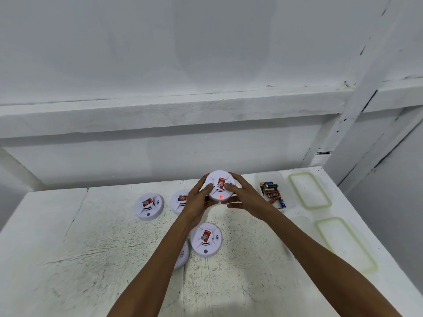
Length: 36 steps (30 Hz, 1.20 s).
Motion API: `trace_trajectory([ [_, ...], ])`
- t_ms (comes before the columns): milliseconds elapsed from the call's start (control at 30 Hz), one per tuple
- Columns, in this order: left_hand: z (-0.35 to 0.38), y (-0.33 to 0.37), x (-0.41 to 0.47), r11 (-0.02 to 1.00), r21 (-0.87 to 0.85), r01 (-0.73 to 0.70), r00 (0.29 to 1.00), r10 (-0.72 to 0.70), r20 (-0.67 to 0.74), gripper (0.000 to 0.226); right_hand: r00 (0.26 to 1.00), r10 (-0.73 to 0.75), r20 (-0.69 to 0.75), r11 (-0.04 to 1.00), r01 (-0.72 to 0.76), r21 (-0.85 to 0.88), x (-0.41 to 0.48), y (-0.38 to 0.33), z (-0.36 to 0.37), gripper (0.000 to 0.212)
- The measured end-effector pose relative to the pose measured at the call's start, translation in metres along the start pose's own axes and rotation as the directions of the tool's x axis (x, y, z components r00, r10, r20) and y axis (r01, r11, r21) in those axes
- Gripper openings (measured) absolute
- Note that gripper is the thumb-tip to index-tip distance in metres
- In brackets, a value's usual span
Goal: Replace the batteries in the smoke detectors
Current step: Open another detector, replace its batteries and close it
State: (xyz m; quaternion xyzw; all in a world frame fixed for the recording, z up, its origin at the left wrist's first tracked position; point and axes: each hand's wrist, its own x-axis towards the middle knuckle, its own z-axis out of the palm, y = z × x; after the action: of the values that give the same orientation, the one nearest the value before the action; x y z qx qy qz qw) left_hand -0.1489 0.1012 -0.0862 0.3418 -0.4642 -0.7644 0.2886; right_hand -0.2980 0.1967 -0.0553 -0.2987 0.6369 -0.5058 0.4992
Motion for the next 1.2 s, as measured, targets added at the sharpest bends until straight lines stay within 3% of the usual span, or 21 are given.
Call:
trace_trajectory([
  [700,-0.001,-0.001,0.000,1.000,0.000,0.010,1.000,-0.010,-0.022,0.034,1.000,0.018,-0.013,1.000,-0.018,-0.012,0.002,0.000,0.000,0.036],
  [833,-0.002,-0.001,0.001,1.000,0.006,0.009,1.000,-0.009,-0.008,0.035,0.999,0.028,-0.035,1.000,-0.028,0.006,0.003,0.004,-0.001,0.026],
  [1200,-0.002,-0.004,0.002,1.000,0.006,0.025,1.000,-0.025,-0.012,0.032,0.998,0.042,-0.046,0.999,-0.043,-0.021,0.006,0.010,-0.005,0.030],
])
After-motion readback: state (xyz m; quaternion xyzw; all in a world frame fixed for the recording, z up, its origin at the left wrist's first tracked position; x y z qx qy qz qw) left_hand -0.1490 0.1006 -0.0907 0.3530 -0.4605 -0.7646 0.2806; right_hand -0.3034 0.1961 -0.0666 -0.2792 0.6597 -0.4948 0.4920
